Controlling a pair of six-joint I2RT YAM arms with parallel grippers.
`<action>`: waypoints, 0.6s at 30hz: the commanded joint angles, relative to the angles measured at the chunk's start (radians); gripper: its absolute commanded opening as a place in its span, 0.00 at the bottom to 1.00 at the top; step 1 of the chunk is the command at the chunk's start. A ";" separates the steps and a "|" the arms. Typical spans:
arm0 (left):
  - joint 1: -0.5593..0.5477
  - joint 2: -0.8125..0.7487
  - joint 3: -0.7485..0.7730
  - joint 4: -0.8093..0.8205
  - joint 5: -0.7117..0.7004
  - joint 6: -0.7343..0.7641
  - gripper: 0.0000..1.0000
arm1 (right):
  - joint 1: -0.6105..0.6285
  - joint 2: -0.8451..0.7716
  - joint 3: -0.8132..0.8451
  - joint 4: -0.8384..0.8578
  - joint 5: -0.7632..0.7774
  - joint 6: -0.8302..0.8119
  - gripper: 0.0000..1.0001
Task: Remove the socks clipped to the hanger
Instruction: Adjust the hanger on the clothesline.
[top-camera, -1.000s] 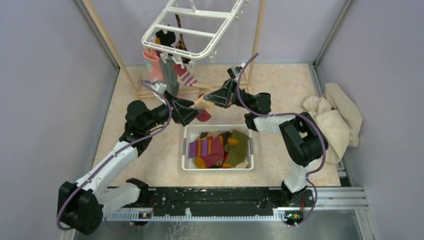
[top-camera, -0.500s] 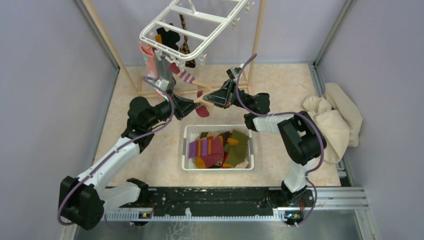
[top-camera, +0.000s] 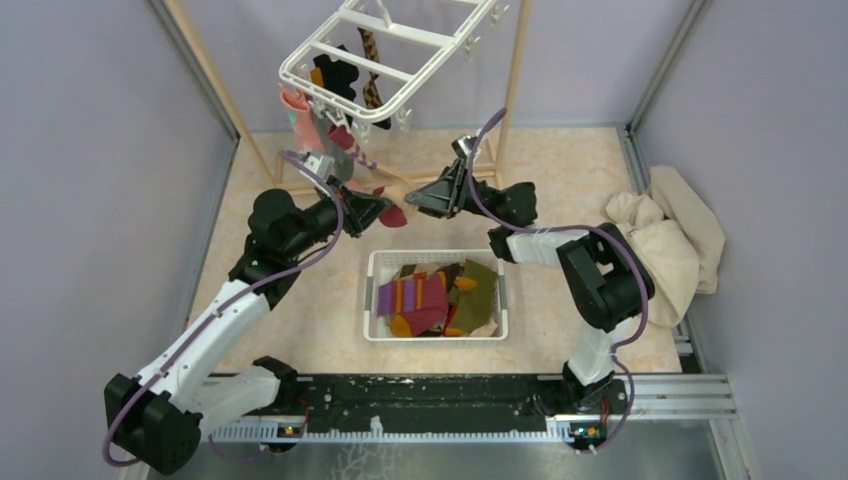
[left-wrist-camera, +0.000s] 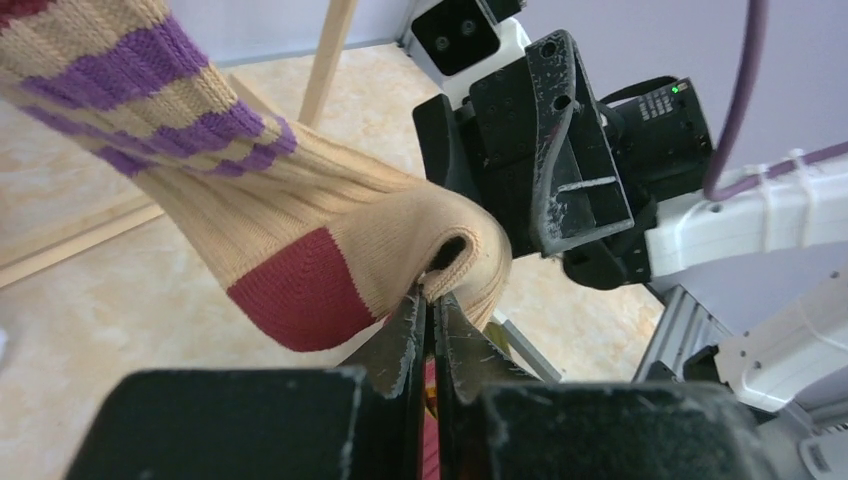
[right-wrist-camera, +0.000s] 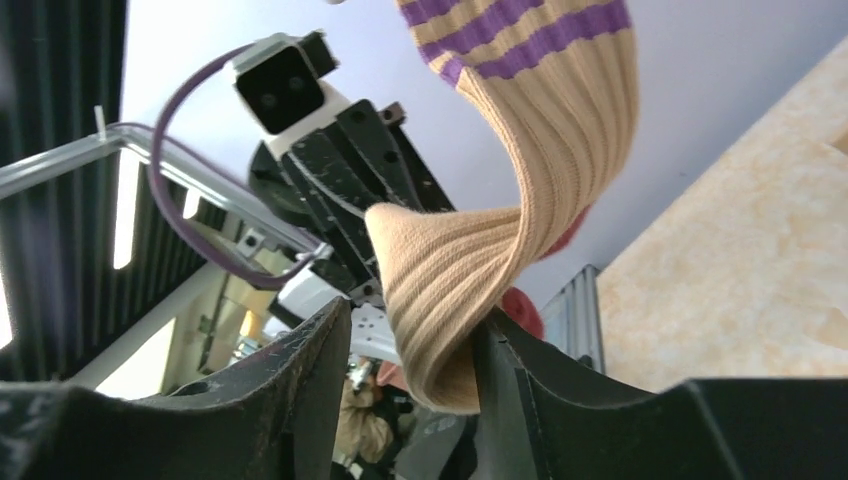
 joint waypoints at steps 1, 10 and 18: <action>-0.006 -0.039 0.053 -0.105 -0.081 0.064 0.06 | -0.010 -0.129 0.024 -0.298 -0.012 -0.278 0.49; -0.026 -0.065 0.093 -0.229 -0.178 0.128 0.06 | 0.051 -0.477 0.189 -1.342 0.406 -1.054 0.50; -0.223 0.028 0.200 -0.305 -0.429 0.232 0.05 | 0.080 -0.609 0.341 -1.591 0.598 -1.221 0.50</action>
